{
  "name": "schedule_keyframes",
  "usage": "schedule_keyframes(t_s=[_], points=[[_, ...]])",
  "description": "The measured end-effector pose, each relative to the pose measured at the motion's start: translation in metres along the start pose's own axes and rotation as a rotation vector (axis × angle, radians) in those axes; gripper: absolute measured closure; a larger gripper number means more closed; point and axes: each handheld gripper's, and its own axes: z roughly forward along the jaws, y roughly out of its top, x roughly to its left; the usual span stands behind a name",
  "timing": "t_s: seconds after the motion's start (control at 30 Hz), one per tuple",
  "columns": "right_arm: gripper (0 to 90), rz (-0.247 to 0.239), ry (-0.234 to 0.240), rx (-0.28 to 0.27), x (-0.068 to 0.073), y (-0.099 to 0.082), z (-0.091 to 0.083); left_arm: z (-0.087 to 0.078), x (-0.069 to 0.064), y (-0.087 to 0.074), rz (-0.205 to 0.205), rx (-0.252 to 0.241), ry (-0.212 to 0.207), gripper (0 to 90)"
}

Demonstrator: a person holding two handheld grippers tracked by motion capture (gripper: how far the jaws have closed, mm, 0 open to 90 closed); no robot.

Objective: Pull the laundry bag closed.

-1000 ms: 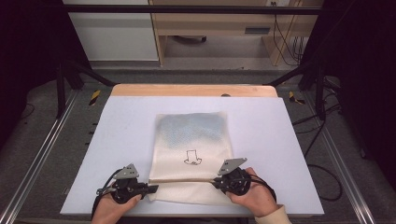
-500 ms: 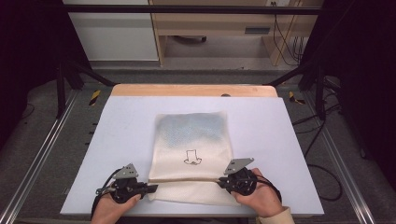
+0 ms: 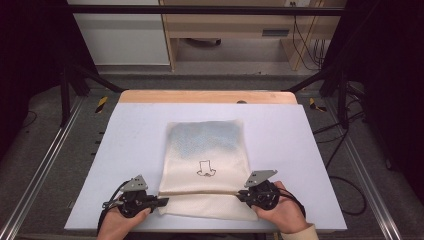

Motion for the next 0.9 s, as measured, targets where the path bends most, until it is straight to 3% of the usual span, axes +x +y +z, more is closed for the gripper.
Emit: schedule_keyframes(t_s=[0.9], points=[[81.9, 0.063, -0.029, 0.022, -0.014, -0.021, -0.014, -0.001, 0.000, 0.000, 0.000, -0.005, 0.000, 83.1]])
